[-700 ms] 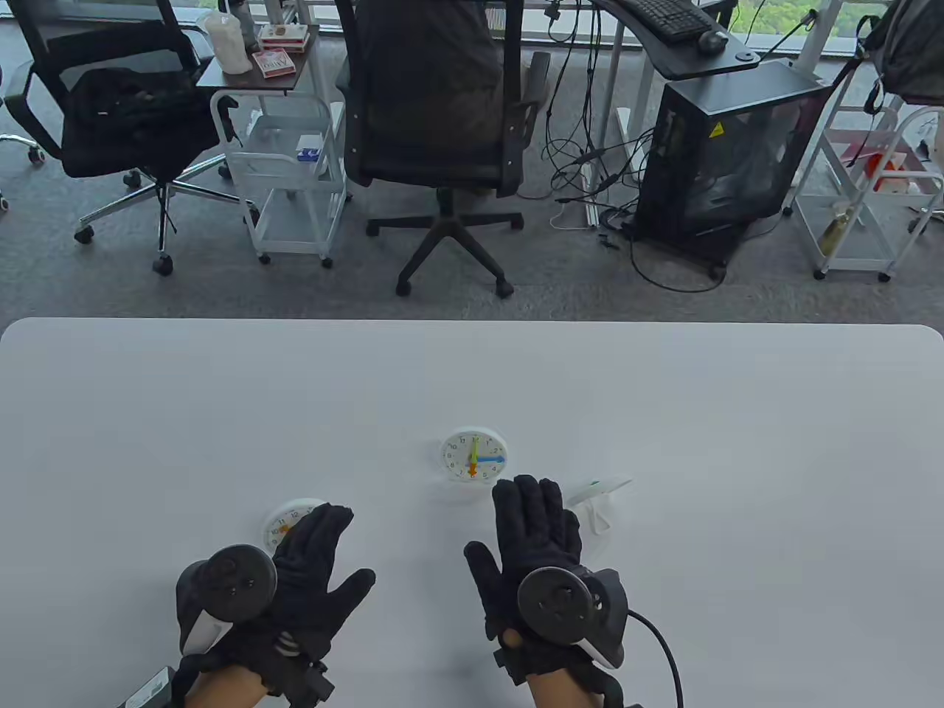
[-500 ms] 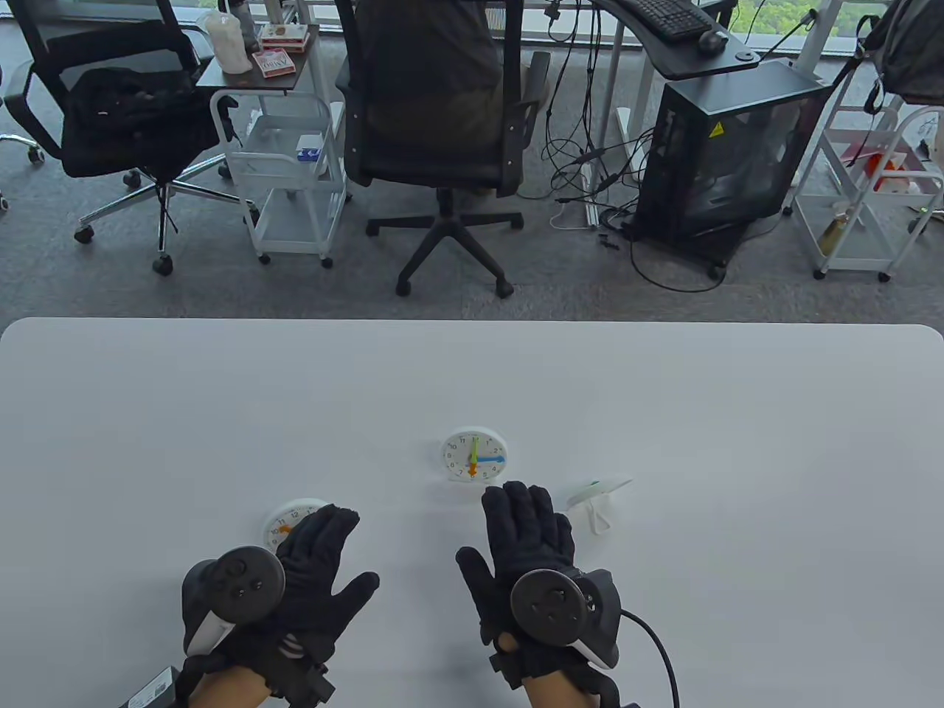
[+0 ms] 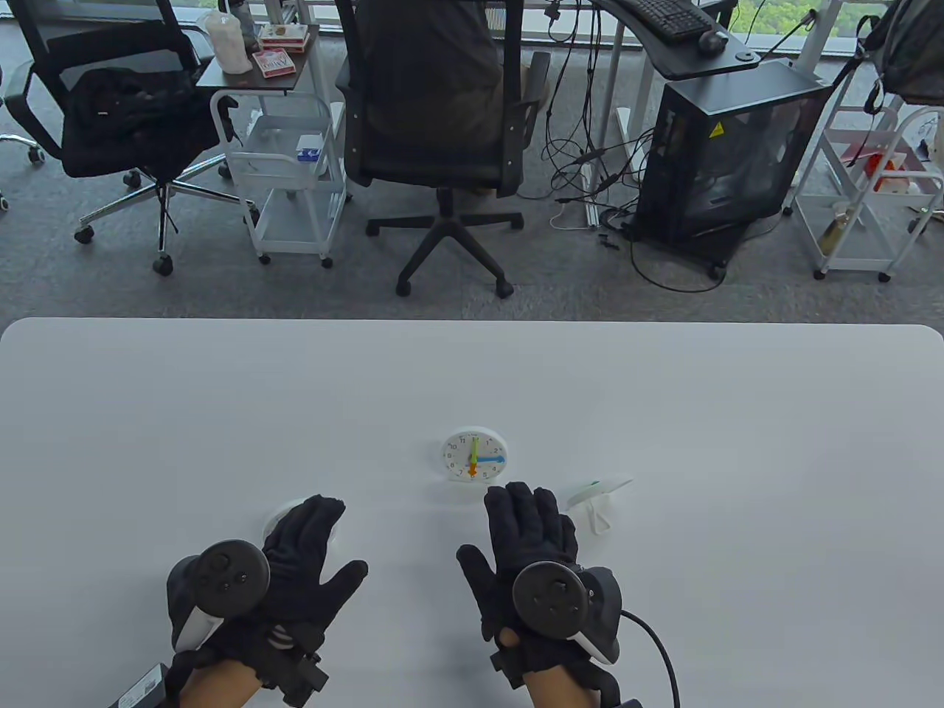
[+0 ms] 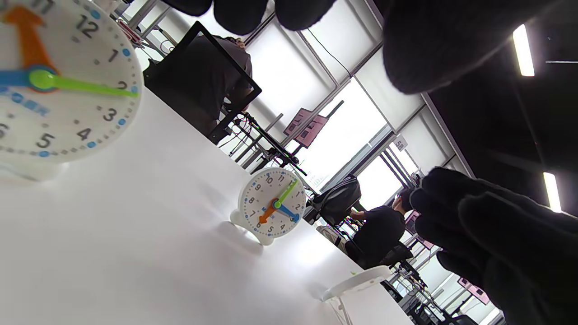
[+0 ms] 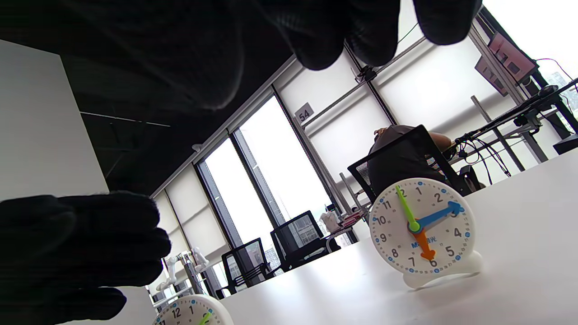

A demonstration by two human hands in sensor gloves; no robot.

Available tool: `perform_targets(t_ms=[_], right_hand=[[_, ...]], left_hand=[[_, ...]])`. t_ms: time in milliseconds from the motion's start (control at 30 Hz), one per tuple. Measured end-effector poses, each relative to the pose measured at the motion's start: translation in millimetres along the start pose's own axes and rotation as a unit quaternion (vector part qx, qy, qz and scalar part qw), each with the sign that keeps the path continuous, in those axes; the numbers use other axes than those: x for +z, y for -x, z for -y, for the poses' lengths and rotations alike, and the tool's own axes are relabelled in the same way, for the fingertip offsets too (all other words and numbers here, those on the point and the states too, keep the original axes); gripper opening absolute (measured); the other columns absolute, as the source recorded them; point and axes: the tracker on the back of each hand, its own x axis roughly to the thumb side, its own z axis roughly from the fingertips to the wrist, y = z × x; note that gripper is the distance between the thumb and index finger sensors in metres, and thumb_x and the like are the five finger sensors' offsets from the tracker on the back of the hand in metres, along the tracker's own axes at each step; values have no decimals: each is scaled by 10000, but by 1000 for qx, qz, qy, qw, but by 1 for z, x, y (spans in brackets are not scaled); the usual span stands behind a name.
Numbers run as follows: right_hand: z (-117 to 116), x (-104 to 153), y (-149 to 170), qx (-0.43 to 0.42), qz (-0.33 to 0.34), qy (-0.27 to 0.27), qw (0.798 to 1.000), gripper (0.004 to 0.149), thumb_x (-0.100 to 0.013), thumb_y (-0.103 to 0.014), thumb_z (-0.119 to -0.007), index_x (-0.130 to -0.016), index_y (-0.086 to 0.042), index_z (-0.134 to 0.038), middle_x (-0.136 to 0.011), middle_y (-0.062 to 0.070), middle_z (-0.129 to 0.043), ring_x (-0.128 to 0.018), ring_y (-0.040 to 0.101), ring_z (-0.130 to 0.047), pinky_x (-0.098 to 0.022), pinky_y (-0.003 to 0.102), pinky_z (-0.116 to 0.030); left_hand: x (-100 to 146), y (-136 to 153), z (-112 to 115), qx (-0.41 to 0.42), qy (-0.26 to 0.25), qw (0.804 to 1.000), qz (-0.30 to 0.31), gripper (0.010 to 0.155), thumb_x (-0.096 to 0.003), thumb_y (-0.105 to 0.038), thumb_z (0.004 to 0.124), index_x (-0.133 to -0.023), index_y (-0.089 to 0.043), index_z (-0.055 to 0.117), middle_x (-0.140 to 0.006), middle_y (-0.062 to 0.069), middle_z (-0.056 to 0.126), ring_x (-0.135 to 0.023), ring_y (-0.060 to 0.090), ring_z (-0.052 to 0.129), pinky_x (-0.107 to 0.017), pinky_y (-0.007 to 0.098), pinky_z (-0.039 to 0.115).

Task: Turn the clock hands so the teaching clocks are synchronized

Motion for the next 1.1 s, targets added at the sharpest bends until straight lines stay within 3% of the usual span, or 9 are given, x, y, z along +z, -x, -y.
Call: perform_targets(t_ms=[567,733,933,1100], right_hand=[[-4,0,-7,4,15,1,1000,748,-512,-465,-759,-1041,37,-592,-1043,320,-568,-915,649,-549,-571,754,-461],[-9,0,-7,0,13,-15,1000,744,-513,-467,-757,-1039,36,-599,-1041,320,-575,-911,652,-557,-569,755,-464],[-9,0,-5,-16,6,-21,1000,740,-514,-465,-757,-1035,39,-606,-1036,321,-584,-907,649,-564,-566,755,-466],[-11,0,-6,-23,8,-25,999,737,-513,-466,-757,-1031,38,-616,-1032,318,-596,-906,646,-574,-566,754,-471]], left_hand=[[-10,65,-54,47,-69,987,-140,870,-505,-533,855,-1105,-123,377,-1181,266,404,-1030,595,420,-628,750,363],[-12,84,-54,52,-53,980,-185,858,-505,-494,862,-1103,-123,370,-1180,261,412,-1030,593,429,-629,750,362],[-17,100,-43,44,14,971,-234,829,-506,-421,877,-1103,-128,383,-1175,251,465,-1024,589,481,-630,752,363],[-21,116,-36,40,33,965,-257,768,-496,-370,892,-1098,-145,471,-1155,244,562,-1005,584,563,-630,753,388]])
